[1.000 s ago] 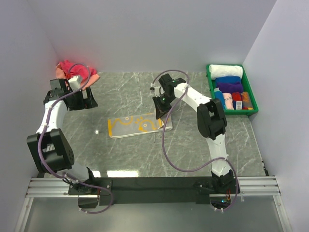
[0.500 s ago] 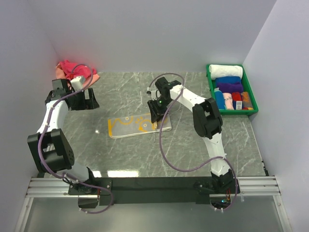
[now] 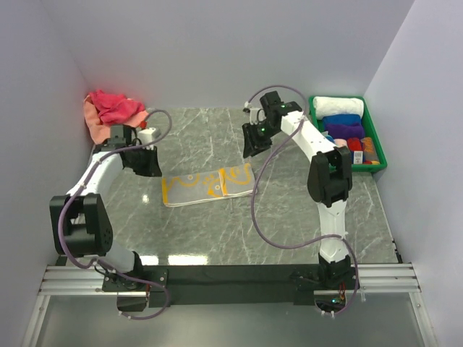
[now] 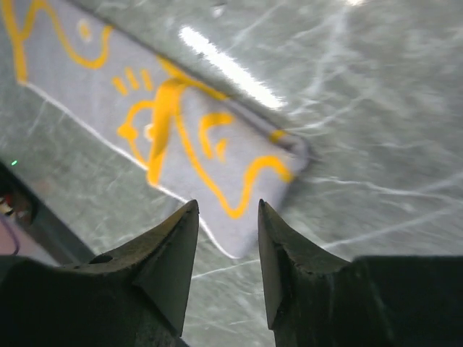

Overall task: Roll the towels
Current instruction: Fold the towel

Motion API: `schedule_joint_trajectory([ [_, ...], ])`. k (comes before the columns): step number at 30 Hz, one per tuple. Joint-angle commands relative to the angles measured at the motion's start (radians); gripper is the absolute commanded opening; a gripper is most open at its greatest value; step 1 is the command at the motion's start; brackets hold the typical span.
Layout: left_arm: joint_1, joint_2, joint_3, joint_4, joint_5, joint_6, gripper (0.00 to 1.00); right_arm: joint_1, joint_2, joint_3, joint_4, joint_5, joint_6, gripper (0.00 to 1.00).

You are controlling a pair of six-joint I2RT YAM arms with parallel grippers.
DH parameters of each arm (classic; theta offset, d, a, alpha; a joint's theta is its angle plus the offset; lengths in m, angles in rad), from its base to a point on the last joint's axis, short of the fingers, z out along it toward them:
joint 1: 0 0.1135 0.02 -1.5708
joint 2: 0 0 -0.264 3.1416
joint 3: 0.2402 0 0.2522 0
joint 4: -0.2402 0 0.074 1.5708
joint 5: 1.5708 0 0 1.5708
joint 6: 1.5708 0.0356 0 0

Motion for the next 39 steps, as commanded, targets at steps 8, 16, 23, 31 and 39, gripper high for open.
schedule_joint_trajectory([
  [8, -0.105, 0.152, -0.041, -0.030, -0.082, -0.020, 0.00, 0.022, 0.117, 0.015, 0.030, 0.134, -0.041, 0.40],
  [16, -0.105, 0.303, 0.075, 0.002, -0.155, -0.010, 0.00, 0.037, 0.056, -0.189, 0.074, 0.137, -0.060, 0.37],
  [23, -0.129, 0.541, 0.357, 0.007, -0.149, 0.031, 0.00, 0.071, -0.085, -0.462, 0.148, -0.019, -0.023, 0.37],
  [31, -0.197, 0.722, 0.712, -0.023, -0.053, -0.013, 0.17, 0.231, -0.160, -0.536, 0.154, -0.298, -0.061, 0.52],
  [39, -0.192, 0.341, 0.343, 0.188, -0.169, -0.134, 0.29, 0.127, -0.240, -0.532, 0.154, -0.253, -0.058, 0.54],
])
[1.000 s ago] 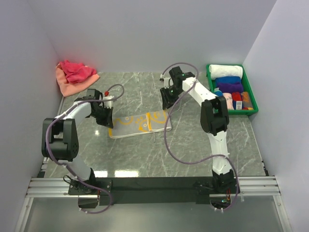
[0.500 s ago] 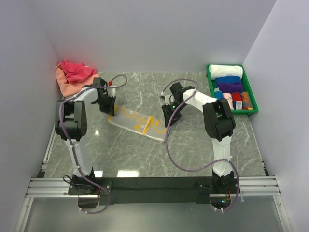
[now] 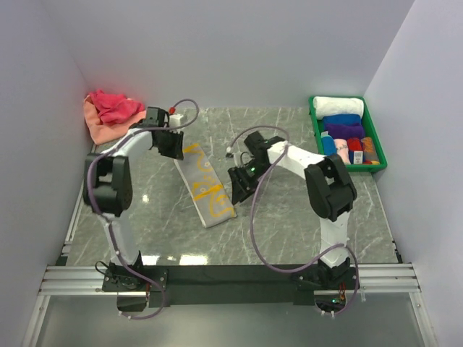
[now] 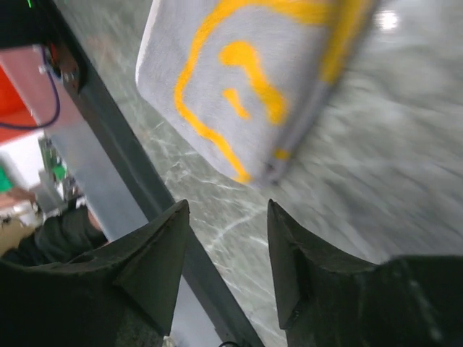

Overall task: Roll the towels
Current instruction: Fold the towel

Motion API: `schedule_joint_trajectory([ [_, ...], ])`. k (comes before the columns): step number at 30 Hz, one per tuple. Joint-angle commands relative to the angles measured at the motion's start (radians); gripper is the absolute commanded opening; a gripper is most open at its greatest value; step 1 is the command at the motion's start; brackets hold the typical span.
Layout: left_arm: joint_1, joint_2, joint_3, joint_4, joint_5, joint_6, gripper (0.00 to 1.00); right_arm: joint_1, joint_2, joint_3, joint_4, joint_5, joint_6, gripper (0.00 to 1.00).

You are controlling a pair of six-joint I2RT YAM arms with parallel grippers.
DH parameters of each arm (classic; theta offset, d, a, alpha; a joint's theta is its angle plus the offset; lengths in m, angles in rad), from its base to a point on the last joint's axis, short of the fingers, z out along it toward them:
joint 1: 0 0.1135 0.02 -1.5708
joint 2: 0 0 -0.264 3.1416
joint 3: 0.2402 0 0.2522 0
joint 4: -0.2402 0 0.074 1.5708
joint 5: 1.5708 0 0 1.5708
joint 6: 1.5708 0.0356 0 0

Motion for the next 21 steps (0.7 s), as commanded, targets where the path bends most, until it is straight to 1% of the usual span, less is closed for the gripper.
schedule_joint_trajectory([
  [1, 0.008, -0.224, -0.109, 0.093, -0.064, -0.072, 0.29, -0.073, -0.088, 0.004, 0.023, 0.021, 0.000, 0.56],
  [2, 0.008, -0.237, -0.161, 0.090, -0.079, -0.071, 0.28, -0.077, -0.079, 0.003, 0.023, 0.032, -0.003, 0.58],
  [3, 0.008, -0.246, -0.181, 0.085, -0.080, -0.071, 0.28, -0.076, -0.072, 0.004, 0.018, 0.035, -0.005, 0.59],
  [7, 0.008, -0.231, -0.239, 0.064, -0.078, -0.057, 0.24, -0.064, -0.015, 0.011, 0.020, 0.005, -0.006, 0.60],
  [10, 0.008, -0.202, -0.259, 0.074, -0.040, -0.075, 0.20, -0.048, 0.019, 0.000, 0.028, -0.017, -0.006, 0.60],
  [12, 0.008, -0.177, -0.246, 0.079, -0.020, -0.084, 0.16, -0.041, 0.033, -0.012, 0.037, -0.023, -0.008, 0.58],
  [13, 0.008, -0.147, -0.236, 0.076, -0.009, -0.089, 0.11, -0.039, 0.036, -0.026, 0.043, -0.035, -0.003, 0.58],
  [16, 0.008, -0.086, -0.186, 0.068, 0.012, -0.094, 0.04, -0.027, 0.042, -0.052, 0.067, -0.058, 0.009, 0.58],
  [21, 0.001, 0.000, -0.095, 0.071, 0.066, -0.104, 0.00, 0.022, 0.062, -0.068, 0.120, -0.084, 0.046, 0.58],
])
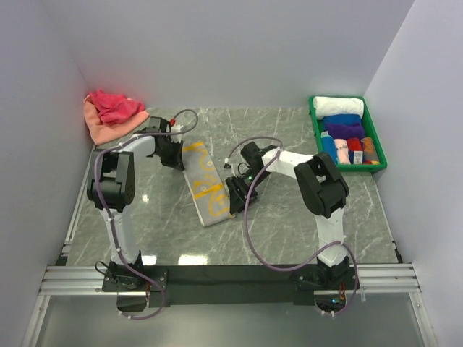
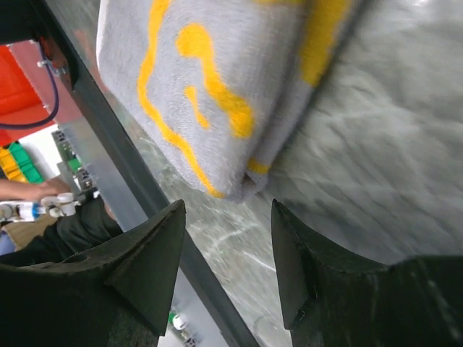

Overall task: Roll the towels
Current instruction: Fold the towel, then roll the towel

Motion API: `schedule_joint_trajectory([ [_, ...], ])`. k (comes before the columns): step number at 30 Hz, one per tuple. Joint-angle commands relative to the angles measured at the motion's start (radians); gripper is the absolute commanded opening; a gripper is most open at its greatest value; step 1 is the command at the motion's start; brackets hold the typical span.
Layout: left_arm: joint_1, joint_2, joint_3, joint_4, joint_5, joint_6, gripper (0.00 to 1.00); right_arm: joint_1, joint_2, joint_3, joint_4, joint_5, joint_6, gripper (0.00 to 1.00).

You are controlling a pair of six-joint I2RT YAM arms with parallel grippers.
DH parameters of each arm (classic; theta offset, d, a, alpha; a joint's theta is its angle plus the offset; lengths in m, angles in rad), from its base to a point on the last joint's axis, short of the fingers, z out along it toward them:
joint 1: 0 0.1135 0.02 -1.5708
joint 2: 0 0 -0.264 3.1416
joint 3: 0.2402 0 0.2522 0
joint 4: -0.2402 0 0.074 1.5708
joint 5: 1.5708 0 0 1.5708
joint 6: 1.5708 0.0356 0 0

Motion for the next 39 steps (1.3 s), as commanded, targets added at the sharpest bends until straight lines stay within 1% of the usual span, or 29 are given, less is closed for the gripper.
schedule_joint_trajectory([
  [1, -0.012, 0.070, 0.086, 0.018, 0.063, -0.015, 0.00, 0.063, 0.027, 0.009, 0.057, -0.053, 0.035, 0.58],
  [6, -0.026, 0.167, 0.240, -0.006, 0.106, -0.003, 0.01, 0.152, 0.087, 0.070, 0.038, -0.091, 0.056, 0.55],
  [8, -0.024, 0.199, 0.302, -0.040, 0.086, 0.002, 0.01, 0.176, 0.086, 0.076, 0.031, -0.102, 0.066, 0.59],
  [10, -0.015, 0.165, 0.304, -0.032, 0.058, 0.020, 0.02, 0.175, 0.031, 0.040, 0.035, -0.088, 0.069, 0.61],
  [11, -0.001, 0.138, 0.275, -0.004, 0.058, 0.028, 0.04, 0.170, 0.005, 0.024, 0.037, -0.073, 0.064, 0.63],
  [14, 0.032, -0.009, 0.203, 0.038, 0.083, 0.065, 0.23, 0.131, -0.089, -0.036, 0.028, -0.010, 0.040, 0.65],
  [15, 0.042, -0.094, 0.185, 0.043, 0.096, 0.094, 0.34, 0.095, -0.112, -0.048, 0.022, 0.002, 0.029, 0.65],
  [17, 0.078, -0.182, 0.121, 0.058, 0.149, 0.123, 0.48, 0.062, -0.178, -0.073, 0.021, 0.032, 0.015, 0.65],
  [18, 0.089, -0.220, 0.102, 0.064, 0.153, 0.144, 0.73, 0.040, -0.201, -0.076, 0.041, 0.035, 0.021, 0.65],
  [19, 0.100, -0.277, 0.084, 0.061, 0.158, 0.157, 0.87, 0.014, -0.242, -0.071, 0.057, 0.041, 0.035, 0.64],
  [20, 0.120, -0.296, 0.062, 0.044, 0.200, 0.173, 0.97, 0.005, -0.259, -0.064, 0.070, 0.056, 0.046, 0.64],
  [21, 0.120, -0.305, 0.060, -0.024, 0.224, 0.221, 0.99, 0.000, -0.270, -0.054, 0.098, 0.062, 0.053, 0.64],
  [22, 0.143, -0.308, 0.071, -0.088, 0.253, 0.258, 0.99, -0.002, -0.275, -0.018, 0.110, 0.067, 0.067, 0.64],
  [23, 0.154, -0.307, 0.074, -0.141, 0.329, 0.302, 0.99, 0.000, -0.269, 0.004, 0.120, 0.066, 0.075, 0.64],
  [24, 0.157, -0.322, 0.070, -0.226, 0.357, 0.389, 0.99, 0.002, -0.258, 0.030, 0.127, 0.061, 0.082, 0.64],
  [25, 0.158, -0.345, 0.056, -0.241, 0.388, 0.425, 0.98, 0.002, -0.223, 0.085, 0.126, 0.053, 0.110, 0.64],
  [26, 0.163, -0.379, -0.013, -0.238, 0.429, 0.460, 0.96, 0.002, -0.203, 0.113, 0.127, 0.040, 0.124, 0.64],
  [27, 0.164, -0.475, -0.062, -0.218, 0.438, 0.524, 0.94, 0.003, -0.182, 0.139, 0.130, 0.017, 0.133, 0.64],
  [28, 0.161, -0.529, -0.176, -0.163, 0.442, 0.558, 0.92, 0.005, -0.139, 0.191, 0.132, 0.006, 0.154, 0.64],
  [29, 0.148, -0.585, -0.234, -0.129, 0.440, 0.592, 0.91, 0.012, -0.119, 0.214, 0.136, -0.005, 0.164, 0.64],
  [30, 0.137, -0.689, -0.289, -0.111, 0.423, 0.681, 0.86, 0.017, -0.100, 0.235, 0.143, -0.013, 0.171, 0.63],
  [31, 0.128, -0.737, -0.387, -0.091, 0.407, 0.736, 0.83, 0.026, -0.067, 0.271, 0.149, -0.011, 0.187, 0.63],
  [32, 0.065, -0.782, -0.433, -0.088, 0.381, 0.794, 0.80, 0.043, -0.053, 0.283, 0.164, -0.014, 0.193, 0.62],
  [33, 0.037, -0.866, -0.478, -0.088, 0.341, 0.909, 0.75, 0.051, -0.024, 0.291, 0.175, -0.023, 0.217, 0.61],
  [34, 0.014, -0.903, -0.559, -0.086, 0.325, 0.960, 0.72, 0.061, -0.013, 0.294, 0.190, -0.030, 0.233, 0.60],
  [35, -0.028, -0.940, -0.596, -0.074, 0.314, 1.050, 0.70, 0.070, 0.000, 0.286, 0.214, -0.036, 0.245, 0.58],
  [36, -0.053, -0.975, -0.631, -0.065, 0.302, 1.092, 0.63, 0.092, 0.009, 0.273, 0.231, -0.039, 0.260, 0.56],
  [37, -0.078, -1.033, -0.701, -0.049, 0.273, 1.121, 0.60, 0.103, 0.032, 0.244, 0.248, -0.046, 0.280, 0.55],
  [39, -0.150, -1.083, -0.762, -0.017, 0.256, 1.199, 0.55, 0.123, 0.061, 0.236, 0.250, -0.043, 0.280, 0.52],
])
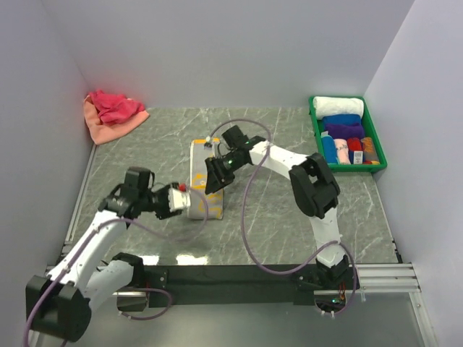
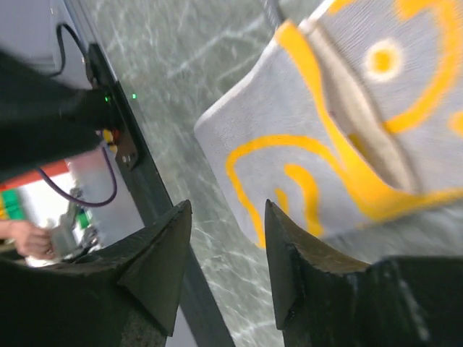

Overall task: Roll the towels
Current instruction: Roll the towel

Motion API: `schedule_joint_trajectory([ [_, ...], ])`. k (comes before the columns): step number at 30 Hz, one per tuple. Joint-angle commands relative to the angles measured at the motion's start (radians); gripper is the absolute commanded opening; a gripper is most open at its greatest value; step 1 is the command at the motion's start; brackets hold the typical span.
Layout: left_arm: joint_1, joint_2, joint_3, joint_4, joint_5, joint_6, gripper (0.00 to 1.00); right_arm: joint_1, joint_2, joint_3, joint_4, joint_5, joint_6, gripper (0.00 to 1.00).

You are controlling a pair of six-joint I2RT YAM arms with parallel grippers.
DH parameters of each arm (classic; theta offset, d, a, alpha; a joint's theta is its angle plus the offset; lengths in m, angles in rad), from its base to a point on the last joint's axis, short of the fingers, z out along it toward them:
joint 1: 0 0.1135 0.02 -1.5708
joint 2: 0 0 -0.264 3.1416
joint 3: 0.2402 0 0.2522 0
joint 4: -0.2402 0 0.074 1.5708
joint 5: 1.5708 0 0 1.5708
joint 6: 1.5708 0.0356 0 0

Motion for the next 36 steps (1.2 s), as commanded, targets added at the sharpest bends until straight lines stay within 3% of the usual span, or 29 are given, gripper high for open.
schedule_joint_trajectory([
  [1, -0.084, -0.081, -0.127, 0.072, -0.067, 0.271, 0.53, 0.047, 0.063, -0.003, 0.044, -0.025, 0.045, 0.50],
  [4, -0.222, -0.108, -0.211, 0.147, -0.135, 0.299, 0.48, 0.048, 0.118, 0.009, 0.045, -0.009, 0.050, 0.47],
  [8, -0.314, -0.070, -0.270, 0.271, -0.198, 0.300, 0.47, 0.050, 0.172, 0.011, 0.031, 0.005, 0.042, 0.44],
  [19, -0.414, 0.180, -0.275, 0.509, -0.311, 0.201, 0.46, 0.048, 0.194, -0.061, 0.060, 0.005, 0.039, 0.40],
  [23, -0.428, 0.215, -0.276, 0.508, -0.330, 0.191, 0.38, 0.051, 0.191, -0.067, 0.054, 0.001, 0.038, 0.38],
  [27, -0.433, 0.214, -0.242, 0.381, -0.318, 0.156, 0.05, 0.053, 0.134, -0.089, 0.042, 0.007, 0.026, 0.35],
  [31, -0.433, 0.177, -0.207, 0.258, -0.267, 0.148, 0.00, 0.051, 0.039, -0.118, 0.045, 0.019, 0.010, 0.27],
  [36, -0.433, 0.160, -0.173, 0.175, -0.215, 0.099, 0.00, 0.051, -0.009, -0.075, 0.011, 0.091, -0.033, 0.26],
])
